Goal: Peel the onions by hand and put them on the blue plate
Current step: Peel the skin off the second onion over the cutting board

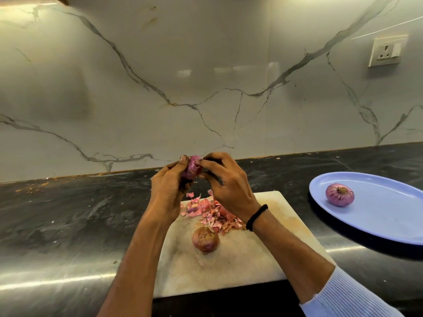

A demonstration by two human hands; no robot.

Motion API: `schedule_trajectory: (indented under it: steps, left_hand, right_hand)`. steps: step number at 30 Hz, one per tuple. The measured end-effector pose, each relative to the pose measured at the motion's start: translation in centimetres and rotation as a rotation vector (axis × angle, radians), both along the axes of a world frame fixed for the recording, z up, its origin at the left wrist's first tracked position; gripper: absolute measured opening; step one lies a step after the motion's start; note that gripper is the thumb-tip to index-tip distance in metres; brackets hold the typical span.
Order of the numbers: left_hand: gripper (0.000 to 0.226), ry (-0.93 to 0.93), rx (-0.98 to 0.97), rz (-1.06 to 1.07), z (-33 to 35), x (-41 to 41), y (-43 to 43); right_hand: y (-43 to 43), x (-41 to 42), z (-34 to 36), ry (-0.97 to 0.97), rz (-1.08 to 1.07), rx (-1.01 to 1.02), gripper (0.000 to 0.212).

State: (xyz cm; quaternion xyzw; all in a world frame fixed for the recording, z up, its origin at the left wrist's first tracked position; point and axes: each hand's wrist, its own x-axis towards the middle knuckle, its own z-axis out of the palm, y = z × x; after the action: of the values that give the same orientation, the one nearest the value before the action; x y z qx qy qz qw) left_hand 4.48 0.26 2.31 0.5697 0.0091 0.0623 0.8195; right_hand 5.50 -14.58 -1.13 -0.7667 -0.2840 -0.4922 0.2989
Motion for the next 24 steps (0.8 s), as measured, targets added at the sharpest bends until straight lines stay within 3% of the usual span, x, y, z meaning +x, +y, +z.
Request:
schedule_trajectory:
  steps: [5, 9, 17, 20, 24]
  left_hand:
    - [0.025, 0.052, -0.043, 0.027, 0.1, 0.2, 0.2]
    - [0.034, 0.086, -0.106, 0.016, 0.3, 0.0, 0.3]
    - [0.028, 0.107, -0.208, -0.085, 0.6, -0.7, 0.3]
    - [0.032, 0.119, -0.239, -0.11, 0.8, -0.7, 0.6]
    - [0.033, 0.114, -0.203, -0.129, 0.8, -0.8, 0.4]
  right_hand:
    - [-0.1, 0.4, -0.3, -0.014, -0.046, 0.039, 0.015]
    - [-0.4, 0.5, -0.4, 0.029, -0.059, 0.043, 0.011]
    - [-0.6, 0.7, -0.3, 0.101, -0.158, 0.153, 0.005]
    - [-1.1, 0.7, -0.2, 0.143, -0.23, 0.25, 0.009]
    - [-0.8, 0.4, 0.2, 0.18, -0.164, 0.256, 0.035]
